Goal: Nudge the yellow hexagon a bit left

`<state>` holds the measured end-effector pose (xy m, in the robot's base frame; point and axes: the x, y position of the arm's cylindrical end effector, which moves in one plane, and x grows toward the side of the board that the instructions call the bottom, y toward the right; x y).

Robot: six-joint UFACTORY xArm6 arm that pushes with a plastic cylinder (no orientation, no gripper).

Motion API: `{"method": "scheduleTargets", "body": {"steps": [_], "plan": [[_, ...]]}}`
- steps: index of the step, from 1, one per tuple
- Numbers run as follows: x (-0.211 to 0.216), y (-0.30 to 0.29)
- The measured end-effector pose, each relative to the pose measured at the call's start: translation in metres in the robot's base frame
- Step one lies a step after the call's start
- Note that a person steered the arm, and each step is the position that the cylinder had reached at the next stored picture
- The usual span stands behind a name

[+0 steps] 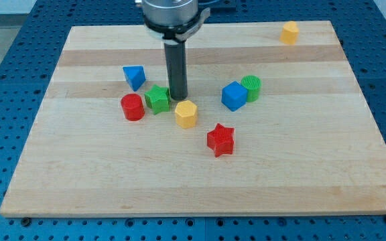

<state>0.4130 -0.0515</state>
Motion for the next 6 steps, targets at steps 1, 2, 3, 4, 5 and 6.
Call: {"method": "scheduleTargets", "body": {"steps": [1,2,3,4,5,6], "plan": [[0.012,-0.025],[0.028,-0.045],[0.056,-0.045],[0.075,-0.035],[0.07,-0.007],[0.052,0.017]]}}
